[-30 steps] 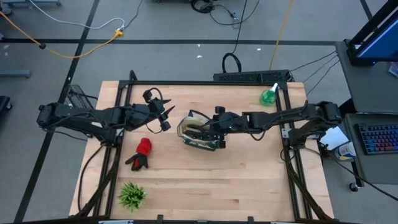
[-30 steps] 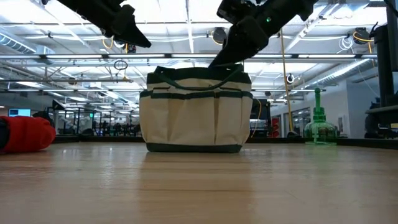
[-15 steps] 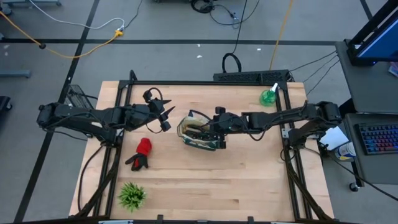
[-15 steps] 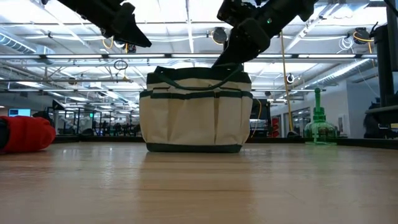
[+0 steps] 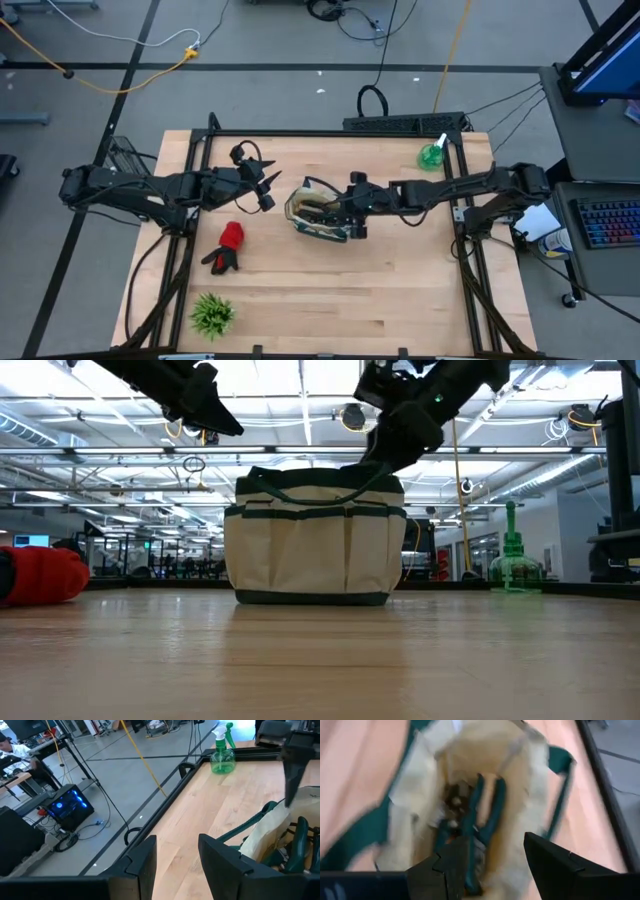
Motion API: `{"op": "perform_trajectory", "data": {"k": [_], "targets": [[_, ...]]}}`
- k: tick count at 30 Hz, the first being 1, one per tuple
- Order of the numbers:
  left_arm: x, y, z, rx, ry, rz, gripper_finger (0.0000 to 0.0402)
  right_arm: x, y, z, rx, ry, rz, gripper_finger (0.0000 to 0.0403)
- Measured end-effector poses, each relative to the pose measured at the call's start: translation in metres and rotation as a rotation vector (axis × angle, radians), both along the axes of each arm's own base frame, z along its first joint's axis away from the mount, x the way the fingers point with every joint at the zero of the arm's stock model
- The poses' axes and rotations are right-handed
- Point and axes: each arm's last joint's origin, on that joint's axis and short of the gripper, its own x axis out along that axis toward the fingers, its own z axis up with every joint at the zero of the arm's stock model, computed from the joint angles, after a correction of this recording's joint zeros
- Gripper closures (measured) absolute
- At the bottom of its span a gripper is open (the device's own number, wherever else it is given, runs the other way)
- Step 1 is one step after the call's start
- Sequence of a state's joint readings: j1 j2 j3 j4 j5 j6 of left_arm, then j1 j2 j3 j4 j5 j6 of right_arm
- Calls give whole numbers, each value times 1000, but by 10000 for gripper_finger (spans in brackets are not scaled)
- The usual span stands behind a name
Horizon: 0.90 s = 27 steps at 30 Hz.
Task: Pick & Place Garden tools in Gardening bag
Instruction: Put the green spray bottle into the gardening bag
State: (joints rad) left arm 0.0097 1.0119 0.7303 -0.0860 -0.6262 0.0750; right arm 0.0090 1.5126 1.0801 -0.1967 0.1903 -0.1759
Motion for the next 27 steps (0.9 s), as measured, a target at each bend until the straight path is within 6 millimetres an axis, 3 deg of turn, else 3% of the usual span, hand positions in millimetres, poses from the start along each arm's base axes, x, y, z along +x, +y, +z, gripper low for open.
{"op": "perform_trajectory", "data": {"k": [13, 19, 27], "targets": [[0, 0, 1, -1, -8, 1, 250, -47, -10, 47, -103, -77, -340, 220], [0, 0, 1, -1, -10, 3, 250, -65, -16, 55, -112, -85, -493, 220], [0, 0, 1, 0, -8, 5, 250, -79, -23, 56, -136, -20, -531, 220]]}}
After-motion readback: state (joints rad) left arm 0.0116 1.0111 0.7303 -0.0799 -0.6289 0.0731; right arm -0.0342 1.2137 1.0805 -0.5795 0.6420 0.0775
